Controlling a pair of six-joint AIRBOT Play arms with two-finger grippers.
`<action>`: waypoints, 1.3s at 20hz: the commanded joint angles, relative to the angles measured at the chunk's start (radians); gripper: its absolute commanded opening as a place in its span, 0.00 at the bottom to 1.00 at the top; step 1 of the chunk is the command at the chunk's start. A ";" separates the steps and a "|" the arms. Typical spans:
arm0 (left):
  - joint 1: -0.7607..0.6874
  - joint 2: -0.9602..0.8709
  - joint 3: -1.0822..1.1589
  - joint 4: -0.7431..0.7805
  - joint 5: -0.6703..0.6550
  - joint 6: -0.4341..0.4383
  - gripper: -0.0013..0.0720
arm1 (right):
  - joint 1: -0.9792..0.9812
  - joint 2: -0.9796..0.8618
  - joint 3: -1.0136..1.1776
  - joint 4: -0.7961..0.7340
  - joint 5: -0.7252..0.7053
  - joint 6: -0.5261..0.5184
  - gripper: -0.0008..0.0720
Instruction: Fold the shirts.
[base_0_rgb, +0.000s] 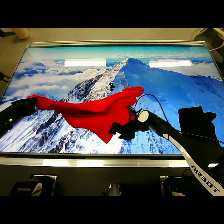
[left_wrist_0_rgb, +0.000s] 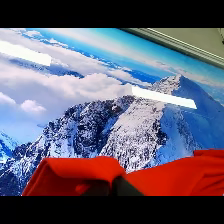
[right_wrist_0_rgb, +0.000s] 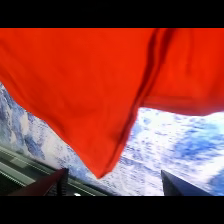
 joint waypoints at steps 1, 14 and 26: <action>0.001 0.023 0.005 0.000 -0.003 0.000 0.05 | 0.076 -0.032 -0.008 0.150 -0.168 0.060 0.88; 0.005 0.064 0.067 0.020 0.090 0.034 0.05 | 0.043 0.240 0.139 -0.198 -0.045 0.060 0.03; 0.059 0.060 0.802 0.038 0.359 0.034 0.05 | -0.346 0.978 0.683 -0.936 0.144 0.137 0.04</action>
